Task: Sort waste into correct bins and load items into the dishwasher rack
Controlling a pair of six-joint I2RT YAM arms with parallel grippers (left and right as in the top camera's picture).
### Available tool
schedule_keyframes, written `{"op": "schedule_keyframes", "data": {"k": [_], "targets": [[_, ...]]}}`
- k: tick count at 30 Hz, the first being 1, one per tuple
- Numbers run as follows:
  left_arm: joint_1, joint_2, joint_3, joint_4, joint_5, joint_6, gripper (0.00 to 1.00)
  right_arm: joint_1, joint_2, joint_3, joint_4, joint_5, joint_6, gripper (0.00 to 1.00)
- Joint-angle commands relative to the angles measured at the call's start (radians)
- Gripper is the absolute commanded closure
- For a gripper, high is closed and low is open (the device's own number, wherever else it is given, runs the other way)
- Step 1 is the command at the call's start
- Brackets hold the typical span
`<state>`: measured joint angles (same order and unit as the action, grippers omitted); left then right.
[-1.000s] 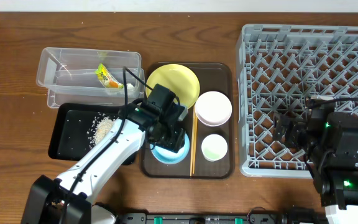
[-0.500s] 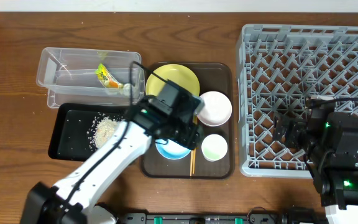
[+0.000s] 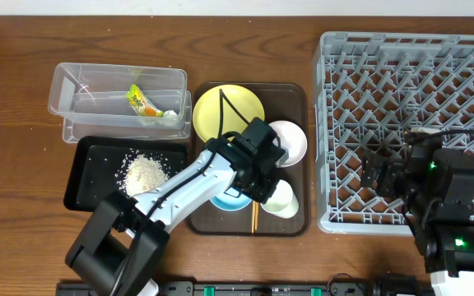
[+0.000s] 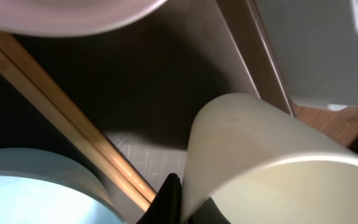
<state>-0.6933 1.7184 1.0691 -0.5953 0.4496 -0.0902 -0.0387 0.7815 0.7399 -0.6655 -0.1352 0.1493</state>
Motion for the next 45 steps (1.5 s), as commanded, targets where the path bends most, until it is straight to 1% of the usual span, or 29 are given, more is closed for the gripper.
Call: {"op": "schedule_keyframes", "data": {"k": [1, 4, 7, 9, 10, 13, 15, 17, 20, 22, 24, 28, 33, 34, 37, 41, 43, 45], "targets": [[0.027, -0.051, 0.024, -0.001, 0.008, -0.011, 0.94, 0.017, -0.003, 0.019, 0.005, -0.004, -0.008, 0.01], [0.076, -0.126, 0.026, 0.000, 0.025, -0.063, 0.94, 0.017, -0.003, 0.019, 0.029, -0.004, -0.009, 0.01], [0.163, -0.215, 0.026, 0.020, 0.116, -0.086, 0.94, 0.017, -0.003, 0.019, 0.057, -0.005, -0.008, 0.01], [0.233, -0.258, 0.026, 0.055, 0.159, -0.155, 0.94, 0.017, -0.003, 0.018, 0.062, -0.047, -0.009, 0.01], [0.274, -0.274, 0.026, 0.078, 0.174, -0.209, 0.94, 0.017, -0.001, 0.018, 0.063, -0.087, -0.010, 0.00], [0.371, -0.278, 0.026, 0.145, 0.258, -0.378, 0.94, 0.017, 0.019, 0.016, 0.059, -0.320, -0.081, 0.02], [0.417, -0.257, 0.026, 0.205, 0.370, -0.464, 0.94, 0.021, 0.045, 0.011, 0.055, -0.494, -0.119, 0.03], [0.446, -0.220, 0.026, 0.311, 0.577, -0.492, 0.94, 0.034, 0.085, -0.001, 0.050, -0.656, -0.166, 0.04], [0.455, -0.164, 0.026, 0.454, 0.877, -0.500, 0.94, 0.058, 0.147, -0.007, 0.041, -0.750, -0.225, 0.04], [0.454, -0.133, 0.026, 0.473, 0.964, -0.522, 0.94, 0.073, 0.192, -0.007, 0.071, -0.776, -0.251, 0.02], [0.453, -0.117, 0.025, 0.473, 0.986, -0.522, 0.94, 0.081, 0.229, -0.007, 0.127, -0.812, -0.272, 0.01], [0.445, -0.111, 0.025, 0.474, 1.003, -0.526, 0.94, 0.092, 0.314, -0.007, 0.325, -0.901, -0.271, 0.01], [0.423, -0.111, 0.025, 0.474, 1.006, -0.544, 0.94, 0.109, 0.427, -0.007, 0.572, -1.134, -0.267, 0.01], [0.419, -0.111, 0.025, 0.474, 1.006, -0.544, 0.94, 0.116, 0.446, -0.007, 0.616, -1.166, -0.248, 0.01], [0.405, -0.111, 0.025, 0.474, 1.006, -0.544, 0.94, 0.138, 0.484, -0.007, 0.724, -1.179, -0.155, 0.01], [0.381, -0.111, 0.025, 0.474, 0.998, -0.544, 0.94, 0.166, 0.494, -0.007, 0.827, -1.179, -0.093, 0.01], [0.372, -0.111, 0.025, 0.474, 0.998, -0.544, 0.94, 0.169, 0.494, -0.007, 0.866, -1.179, -0.058, 0.02], [0.366, -0.111, 0.025, 0.474, 0.998, -0.544, 0.94, 0.171, 0.494, -0.007, 0.900, -1.179, -0.025, 0.07]]}}
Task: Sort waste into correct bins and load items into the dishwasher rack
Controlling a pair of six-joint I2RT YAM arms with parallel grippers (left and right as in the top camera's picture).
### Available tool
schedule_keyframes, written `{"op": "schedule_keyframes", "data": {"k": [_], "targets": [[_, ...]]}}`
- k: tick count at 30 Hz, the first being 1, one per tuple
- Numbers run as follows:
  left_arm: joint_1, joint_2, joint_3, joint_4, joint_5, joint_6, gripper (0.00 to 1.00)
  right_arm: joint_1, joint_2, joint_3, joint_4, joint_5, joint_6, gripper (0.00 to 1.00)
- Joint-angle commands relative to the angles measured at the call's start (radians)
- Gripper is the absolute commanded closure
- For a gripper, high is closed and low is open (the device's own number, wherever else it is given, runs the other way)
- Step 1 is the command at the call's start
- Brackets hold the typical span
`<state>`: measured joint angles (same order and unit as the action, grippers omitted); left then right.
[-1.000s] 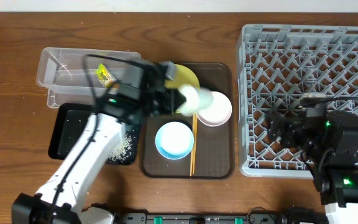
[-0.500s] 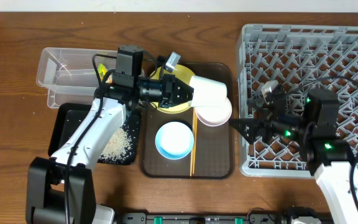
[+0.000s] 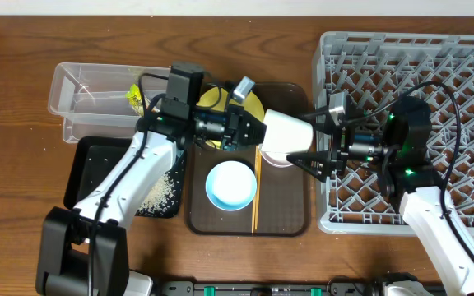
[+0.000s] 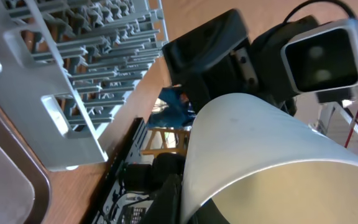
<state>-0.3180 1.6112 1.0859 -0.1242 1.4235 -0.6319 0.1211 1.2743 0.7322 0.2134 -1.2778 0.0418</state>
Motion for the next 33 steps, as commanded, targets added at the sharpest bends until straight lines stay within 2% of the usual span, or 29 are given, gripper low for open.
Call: {"op": "schedule_keyframes", "data": {"k": [1, 6, 8, 10, 12, 14, 15, 18, 21, 22, 23, 25, 27, 29, 33], "targets": [[-0.012, -0.003, 0.008, 0.003, 0.024, -0.002, 0.94, 0.011, 0.001, 0.000, 0.031, -0.037, 0.096, 0.09], [-0.015, -0.003, 0.008, 0.003, 0.024, -0.003, 0.94, 0.011, 0.001, 0.000, 0.030, -0.037, 0.111, 0.26], [-0.016, -0.003, 0.008, 0.003, 0.024, -0.003, 0.94, 0.011, 0.001, 0.000, 0.030, -0.037, 0.111, 0.37], [-0.015, -0.003, 0.008, 0.003, 0.024, -0.002, 0.93, 0.011, 0.001, 0.000, 0.030, -0.037, 0.112, 0.44], [-0.015, -0.003, 0.008, 0.003, 0.020, -0.001, 0.83, 0.011, 0.001, 0.000, 0.029, -0.037, 0.112, 0.48], [-0.015, -0.003, 0.008, 0.003, -0.024, 0.011, 0.57, 0.011, 0.001, 0.000, 0.024, -0.033, 0.111, 0.48], [-0.015, -0.003, 0.008, 0.002, -0.056, 0.027, 0.52, 0.010, 0.001, 0.000, 0.019, -0.020, 0.111, 0.48], [-0.015, -0.003, 0.008, -0.073, -0.288, 0.122, 0.39, 0.008, 0.001, 0.000, -0.016, 0.092, 0.111, 0.56], [-0.011, -0.004, 0.008, -0.234, -0.706, 0.159, 0.28, 0.000, 0.000, 0.000, -0.063, 0.258, 0.110, 0.60], [-0.007, -0.006, 0.008, -0.260, -0.773, 0.172, 0.27, -0.005, -0.001, 0.001, -0.076, 0.303, 0.110, 0.64], [0.002, -0.011, 0.009, -0.278, -0.811, 0.196, 0.26, -0.016, -0.005, 0.001, -0.090, 0.356, 0.110, 0.70], [0.024, -0.033, 0.009, -0.298, -0.839, 0.232, 0.25, -0.038, -0.017, 0.001, -0.112, 0.418, 0.106, 0.75], [0.054, -0.075, 0.009, -0.328, -0.893, 0.259, 0.24, -0.062, -0.037, 0.007, -0.138, 0.454, 0.094, 0.83], [0.084, -0.132, 0.009, -0.372, -0.960, 0.290, 0.23, -0.091, -0.069, 0.024, -0.190, 0.505, 0.091, 0.99], [0.149, -0.261, 0.009, -0.461, -1.075, 0.308, 0.20, -0.151, -0.150, 0.091, -0.361, 0.608, 0.054, 0.99]]}}
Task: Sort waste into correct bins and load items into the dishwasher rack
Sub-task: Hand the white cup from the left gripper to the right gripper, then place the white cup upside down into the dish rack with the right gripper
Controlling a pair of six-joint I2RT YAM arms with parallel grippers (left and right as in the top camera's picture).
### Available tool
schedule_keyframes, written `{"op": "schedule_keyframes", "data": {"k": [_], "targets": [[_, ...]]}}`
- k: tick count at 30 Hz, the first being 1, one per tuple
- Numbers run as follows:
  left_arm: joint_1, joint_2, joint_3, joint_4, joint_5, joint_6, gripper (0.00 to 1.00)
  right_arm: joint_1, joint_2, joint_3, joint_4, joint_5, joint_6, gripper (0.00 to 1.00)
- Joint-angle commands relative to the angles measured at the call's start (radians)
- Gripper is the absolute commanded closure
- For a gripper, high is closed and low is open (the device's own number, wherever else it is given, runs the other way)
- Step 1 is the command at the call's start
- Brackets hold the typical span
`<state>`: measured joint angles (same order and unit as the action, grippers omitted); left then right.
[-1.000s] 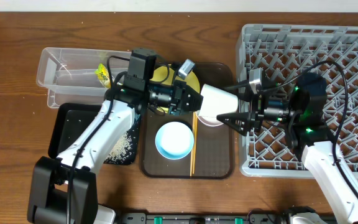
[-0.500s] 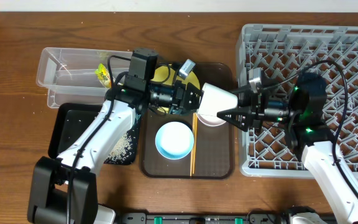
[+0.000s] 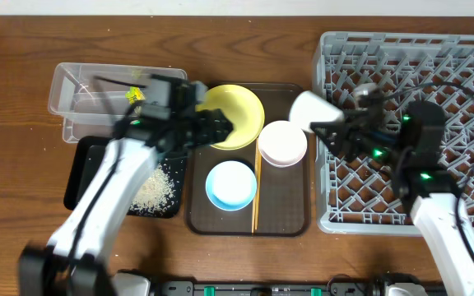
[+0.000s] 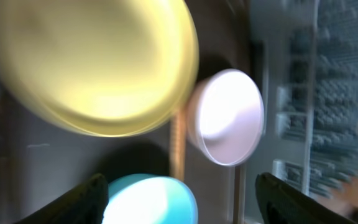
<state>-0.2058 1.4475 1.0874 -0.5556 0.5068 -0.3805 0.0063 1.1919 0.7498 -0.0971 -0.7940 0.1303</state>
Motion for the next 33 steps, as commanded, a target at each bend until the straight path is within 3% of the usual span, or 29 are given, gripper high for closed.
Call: {"op": "schedule_keyframes", "data": {"k": [1, 8, 12, 21, 29, 30, 33], "targets": [[0.053, -0.127, 0.007, -0.052, -0.169, 0.068, 0.20, -0.049, -0.084, 0.096, -0.108, 0.167, -0.034, 0.99], [0.148, -0.294, 0.007, -0.237, -0.306, 0.074, 0.19, -0.145, -0.109, 0.349, -0.680, 0.674, -0.042, 0.99], [0.166, -0.316, 0.007, -0.273, -0.320, 0.073, 0.19, -0.189, -0.064, 0.443, -0.878, 0.888, -0.041, 0.99], [0.166, -0.309, 0.007, -0.274, -0.320, 0.073, 0.19, -0.288, 0.124, 0.450, -1.027, 0.936, -0.034, 0.99], [0.166, -0.309, 0.007, -0.275, -0.320, 0.073, 0.19, -0.307, 0.316, 0.446, -1.035, 0.935, -0.016, 0.98], [0.166, -0.309, 0.007, -0.276, -0.320, 0.073, 0.18, -0.306, 0.335, 0.446, -1.036, 0.932, 0.000, 0.92], [0.166, -0.309, 0.007, -0.278, -0.320, 0.073, 0.19, -0.307, 0.368, 0.446, -1.032, 0.892, 0.004, 0.16]]}}
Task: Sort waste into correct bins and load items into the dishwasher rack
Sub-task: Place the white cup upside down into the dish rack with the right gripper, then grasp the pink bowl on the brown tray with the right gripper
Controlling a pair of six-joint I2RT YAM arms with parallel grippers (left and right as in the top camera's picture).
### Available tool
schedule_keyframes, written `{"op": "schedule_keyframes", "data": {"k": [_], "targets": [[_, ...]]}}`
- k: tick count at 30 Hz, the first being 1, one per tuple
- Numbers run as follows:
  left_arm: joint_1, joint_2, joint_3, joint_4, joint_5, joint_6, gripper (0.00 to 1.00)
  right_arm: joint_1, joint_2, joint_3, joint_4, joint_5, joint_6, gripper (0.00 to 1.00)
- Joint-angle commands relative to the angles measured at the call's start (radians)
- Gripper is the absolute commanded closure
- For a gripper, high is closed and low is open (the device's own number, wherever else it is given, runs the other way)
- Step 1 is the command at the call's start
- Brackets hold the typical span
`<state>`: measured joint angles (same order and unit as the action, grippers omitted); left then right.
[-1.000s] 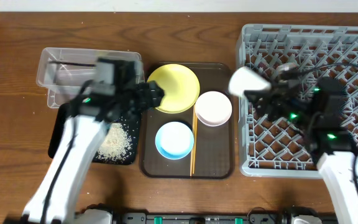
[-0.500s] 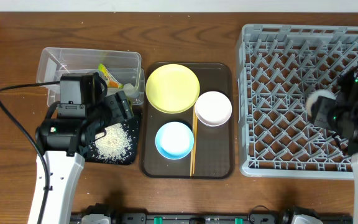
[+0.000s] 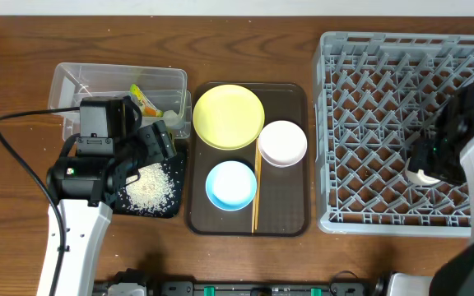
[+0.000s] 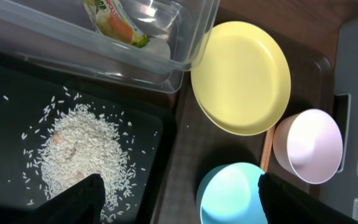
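Note:
My left gripper (image 3: 156, 141) (image 4: 180, 193) is open and holds nothing. It hangs over the seam between the black tray of rice (image 4: 73, 149) and the brown tray (image 3: 290, 210). On the brown tray lie a yellow plate (image 3: 228, 116), a pink bowl (image 3: 282, 142), a blue bowl (image 3: 230, 184) and chopsticks (image 3: 255, 193). My right arm reaches down into the grey dishwasher rack (image 3: 360, 62) at its right side. A bit of the white cup (image 3: 421, 175) shows under the arm there. The right gripper's fingers are hidden by the arm.
A clear plastic bin (image 3: 89, 86) with a yellow-green wrapper (image 3: 142, 100) stands at the back left, behind the black tray. The rack fills the right side of the table. Bare wood lies along the front edge.
My left arm has drawn back left from the yellow plate to the black tray, still open. My right arm has gone from the rack's left edge to its right side with the cup.
My left gripper was first shut on the white cup on the brown tray. Then it held the cup up sideways toward my open right gripper. Later the right gripper had the cup by the rack and the left was open. Now the cup is low inside the rack.

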<state>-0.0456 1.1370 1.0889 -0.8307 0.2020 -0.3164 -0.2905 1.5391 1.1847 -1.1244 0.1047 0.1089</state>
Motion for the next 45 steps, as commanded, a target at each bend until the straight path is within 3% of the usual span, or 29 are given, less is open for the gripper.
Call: {"op": "schedule_keyframes", "data": {"k": [1, 14, 22, 26, 32, 38, 45], "targets": [[0.005, 0.002, 0.005, -0.003, -0.016, 0.009, 0.19, -0.010, 0.024, 0.012, 0.000, -0.013, 0.025, 0.03], [0.005, 0.002, 0.005, -0.025, -0.016, 0.009, 0.19, -0.009, -0.099, 0.201, -0.056, -0.122, 0.025, 0.01], [0.005, 0.002, 0.005, -0.029, -0.016, 0.009, 0.18, 0.028, -0.172, 0.210, -0.027, -0.413, -0.037, 0.05], [0.005, 0.003, 0.005, -0.053, -0.026, 0.008, 0.18, 0.128, -0.160, 0.206, -0.019, -0.479, -0.112, 0.07], [0.005, 0.027, 0.004, -0.130, -0.065, 0.005, 0.18, 0.388, -0.113, 0.201, 0.106, -0.466, -0.152, 0.17], [0.005, 0.052, -0.001, -0.168, -0.064, 0.005, 0.18, 0.604, 0.005, 0.201, 0.292, -0.292, -0.210, 0.26], [0.005, 0.053, -0.002, -0.172, -0.064, 0.005, 0.18, 0.719, 0.218, 0.201, 0.416, -0.150, -0.314, 0.27]]}}
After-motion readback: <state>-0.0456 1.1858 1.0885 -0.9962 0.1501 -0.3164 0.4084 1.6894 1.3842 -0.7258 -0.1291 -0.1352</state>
